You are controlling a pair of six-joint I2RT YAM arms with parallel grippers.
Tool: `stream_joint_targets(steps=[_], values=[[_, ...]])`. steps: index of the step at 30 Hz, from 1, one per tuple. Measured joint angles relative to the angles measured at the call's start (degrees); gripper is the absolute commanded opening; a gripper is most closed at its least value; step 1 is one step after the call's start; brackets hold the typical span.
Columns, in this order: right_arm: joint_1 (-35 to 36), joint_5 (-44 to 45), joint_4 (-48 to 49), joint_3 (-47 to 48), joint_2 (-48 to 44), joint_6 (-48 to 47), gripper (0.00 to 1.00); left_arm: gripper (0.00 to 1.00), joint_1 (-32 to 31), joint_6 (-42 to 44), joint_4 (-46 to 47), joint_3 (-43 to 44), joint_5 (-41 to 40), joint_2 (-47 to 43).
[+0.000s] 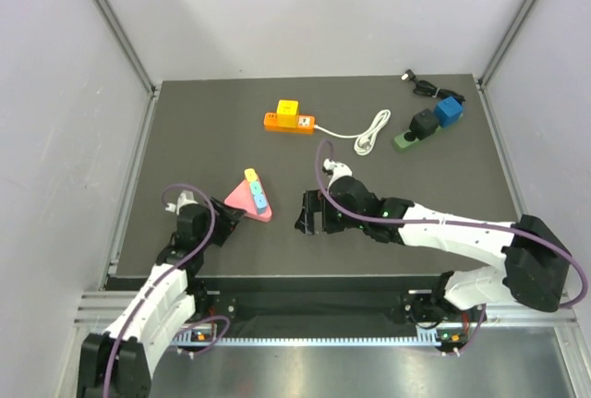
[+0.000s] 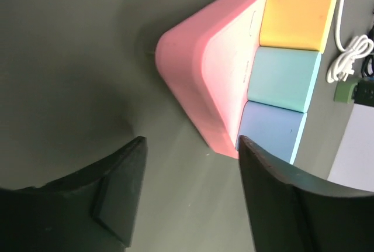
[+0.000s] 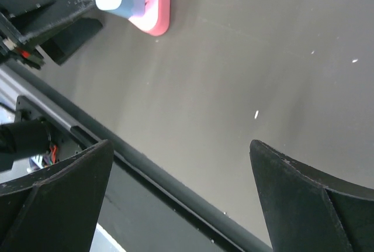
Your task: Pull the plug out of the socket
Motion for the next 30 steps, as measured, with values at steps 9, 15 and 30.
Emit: stream_joint_targets(steps=[9,15,30], values=[[0.57,-2.99,3.1,-2.49,-2.4,-3.54,1.0,0.73,3.19,-0.2,-11.23,4.22,-2.99,-8.76],[0.61,-3.48,5.09,3.58,3.98,-5.49,1.0,0.74,5.42,-0.28,-9.33,4.72,1.29,-1.16],[0.7,-3.72,4.83,15.56,17.25,-6.73,1.0,0.57,6.08,-2.1,6.38,0.96,5.95,9.03]])
